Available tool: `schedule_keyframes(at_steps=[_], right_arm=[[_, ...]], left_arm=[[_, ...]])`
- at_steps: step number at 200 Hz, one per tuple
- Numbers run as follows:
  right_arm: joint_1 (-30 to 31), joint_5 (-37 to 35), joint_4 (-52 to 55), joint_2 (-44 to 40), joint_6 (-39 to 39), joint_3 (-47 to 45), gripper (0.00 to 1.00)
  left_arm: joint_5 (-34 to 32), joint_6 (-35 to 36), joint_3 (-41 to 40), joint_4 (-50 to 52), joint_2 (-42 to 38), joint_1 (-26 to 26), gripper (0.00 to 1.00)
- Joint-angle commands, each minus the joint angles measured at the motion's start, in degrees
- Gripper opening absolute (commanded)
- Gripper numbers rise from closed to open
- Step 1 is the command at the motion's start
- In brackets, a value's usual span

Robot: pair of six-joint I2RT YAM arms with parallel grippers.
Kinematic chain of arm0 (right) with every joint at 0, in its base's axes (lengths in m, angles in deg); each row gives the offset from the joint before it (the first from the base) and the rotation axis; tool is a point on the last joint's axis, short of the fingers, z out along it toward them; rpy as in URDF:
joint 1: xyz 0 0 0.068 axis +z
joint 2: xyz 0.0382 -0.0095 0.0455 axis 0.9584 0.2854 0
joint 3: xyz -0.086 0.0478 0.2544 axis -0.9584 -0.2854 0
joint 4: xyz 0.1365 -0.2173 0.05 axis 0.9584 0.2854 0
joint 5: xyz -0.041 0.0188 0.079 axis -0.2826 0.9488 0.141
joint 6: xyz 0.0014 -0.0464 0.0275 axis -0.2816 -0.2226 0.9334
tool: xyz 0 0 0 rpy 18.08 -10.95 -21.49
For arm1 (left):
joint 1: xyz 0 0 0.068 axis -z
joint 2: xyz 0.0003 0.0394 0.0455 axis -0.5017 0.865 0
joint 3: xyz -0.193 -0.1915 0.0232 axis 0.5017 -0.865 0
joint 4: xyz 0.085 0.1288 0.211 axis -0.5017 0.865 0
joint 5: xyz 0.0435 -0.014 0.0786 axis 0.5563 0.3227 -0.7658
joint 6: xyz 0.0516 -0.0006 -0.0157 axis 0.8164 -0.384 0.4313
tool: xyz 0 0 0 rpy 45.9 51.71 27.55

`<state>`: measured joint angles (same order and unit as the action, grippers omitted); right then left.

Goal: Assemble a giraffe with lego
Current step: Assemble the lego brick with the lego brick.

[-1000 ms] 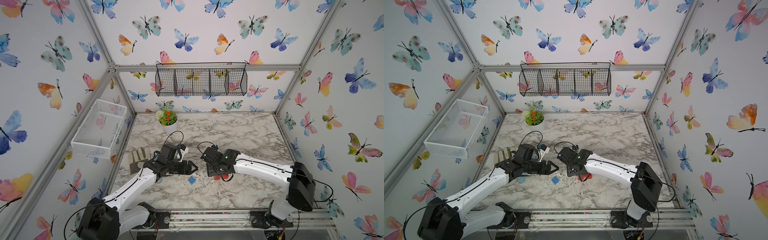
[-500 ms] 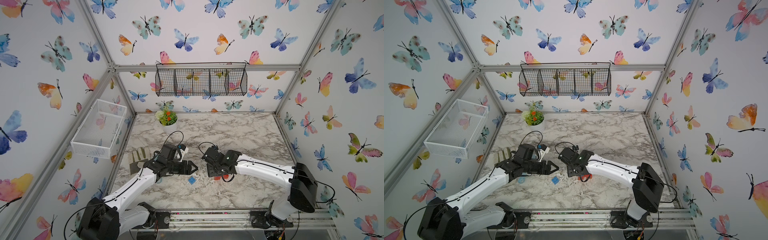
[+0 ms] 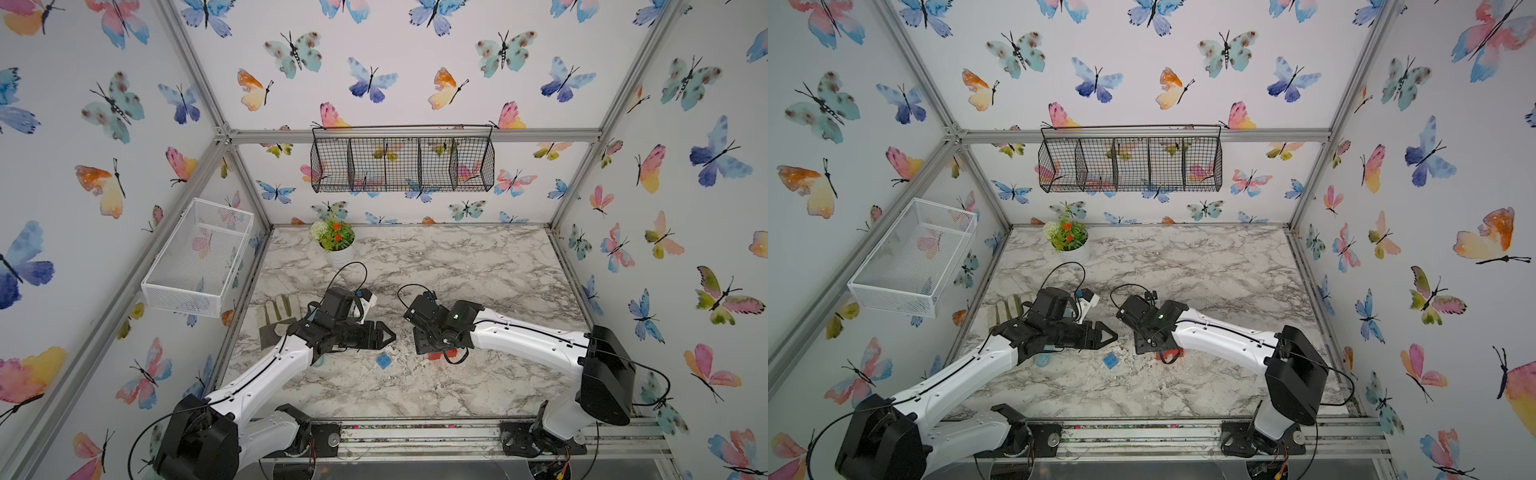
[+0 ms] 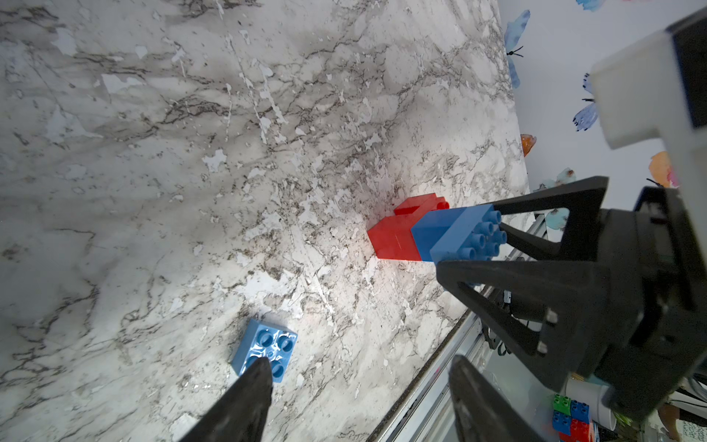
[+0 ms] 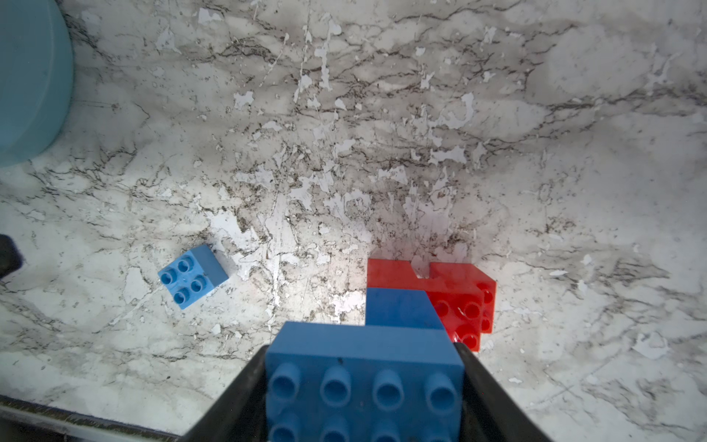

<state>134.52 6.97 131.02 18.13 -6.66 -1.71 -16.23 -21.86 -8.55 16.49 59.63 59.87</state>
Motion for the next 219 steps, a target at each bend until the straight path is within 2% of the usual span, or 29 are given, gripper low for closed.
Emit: schedule_keyframes(at_steps=[1, 39, 63, 122, 219], right_arm=[[0.33, 4.69, 2.96, 3.76, 0.64, -1.77, 0.53], [0.33, 1.77, 3.72, 2.91, 0.91, 1.01, 0.59], [0.33, 0.11, 3.81, 2.03, 0.66, 2.41, 0.71], [0.33, -1.52, 3.06, 1.13, -2.03, 5.15, 0.84], [2.13, -0.4, 0.95, -3.13, -9.55, 6.77, 0.84]], left_arm=[[0.27, 0.23, -0.57, -0.59, 0.29, 0.31, 0.73], [0.33, 0.18, -0.57, -0.54, 0.24, 0.3, 0.73], [0.17, 0.23, -0.48, -0.5, 0.35, 0.22, 0.73], [-0.7, 0.39, -0.31, -0.06, 0.21, 0.22, 0.73], [-0.63, 1.06, 0.94, 2.47, 0.46, -2.7, 0.72]])
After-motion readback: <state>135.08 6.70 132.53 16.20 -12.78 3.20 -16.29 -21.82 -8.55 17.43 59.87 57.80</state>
